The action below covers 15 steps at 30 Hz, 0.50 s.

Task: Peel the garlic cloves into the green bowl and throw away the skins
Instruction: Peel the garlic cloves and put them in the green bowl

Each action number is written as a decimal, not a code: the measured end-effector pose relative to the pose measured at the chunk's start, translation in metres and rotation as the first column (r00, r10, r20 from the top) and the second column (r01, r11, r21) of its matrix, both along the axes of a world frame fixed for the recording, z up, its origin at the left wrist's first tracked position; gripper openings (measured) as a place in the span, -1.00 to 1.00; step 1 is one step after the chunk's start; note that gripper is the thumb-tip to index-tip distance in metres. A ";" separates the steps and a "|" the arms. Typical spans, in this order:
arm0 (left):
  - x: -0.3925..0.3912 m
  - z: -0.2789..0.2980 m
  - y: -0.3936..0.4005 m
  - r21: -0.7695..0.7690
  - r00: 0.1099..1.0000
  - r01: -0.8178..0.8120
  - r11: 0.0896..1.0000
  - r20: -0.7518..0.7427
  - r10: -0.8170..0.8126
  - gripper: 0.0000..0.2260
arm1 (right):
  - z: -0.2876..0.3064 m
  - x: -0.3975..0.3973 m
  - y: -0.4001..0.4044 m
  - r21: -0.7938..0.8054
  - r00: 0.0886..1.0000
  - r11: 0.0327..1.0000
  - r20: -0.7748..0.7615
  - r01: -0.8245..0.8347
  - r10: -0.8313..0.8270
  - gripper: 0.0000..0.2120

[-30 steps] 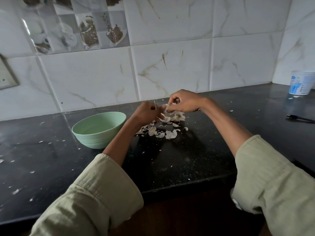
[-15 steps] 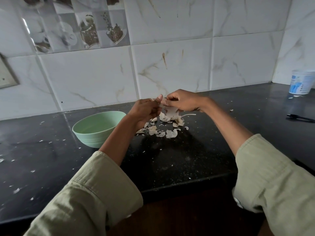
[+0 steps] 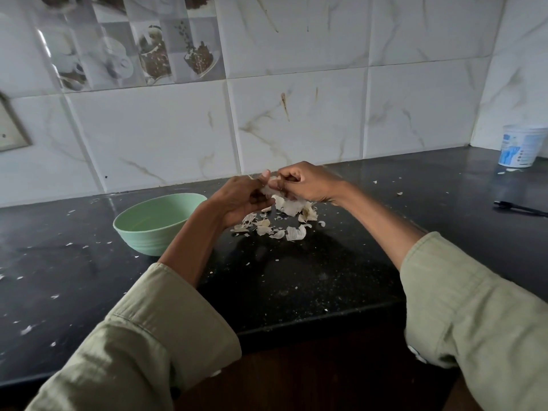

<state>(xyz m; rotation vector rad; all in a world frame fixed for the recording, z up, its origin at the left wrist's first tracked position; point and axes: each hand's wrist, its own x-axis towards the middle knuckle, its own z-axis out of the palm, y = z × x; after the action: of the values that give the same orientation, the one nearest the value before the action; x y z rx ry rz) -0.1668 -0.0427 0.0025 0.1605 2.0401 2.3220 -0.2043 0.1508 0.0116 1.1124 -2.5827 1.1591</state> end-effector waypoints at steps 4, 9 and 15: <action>0.000 -0.001 0.000 -0.093 0.999 -0.003 0.996 -0.036 -0.001 -0.69 | 0.002 0.001 -0.001 0.064 0.999 0.998 0.037 0.015 -0.018 -0.58; -0.001 -0.004 -0.013 -0.265 0.997 -0.040 0.963 -0.076 0.021 -0.72 | 0.002 0.006 -0.004 0.137 1.000 0.991 -0.003 -0.003 0.003 -0.59; 0.004 -0.007 -0.030 -0.291 0.997 -0.035 0.956 -0.069 0.016 -0.73 | 0.002 0.012 -0.004 0.132 1.000 0.991 -0.006 -0.016 0.017 -0.75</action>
<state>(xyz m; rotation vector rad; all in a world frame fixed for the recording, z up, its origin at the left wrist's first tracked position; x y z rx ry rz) -0.1629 -0.0727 -0.0042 0.2013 2.3999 2.0199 -0.1924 0.1463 0.0141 1.1625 -2.6836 0.9982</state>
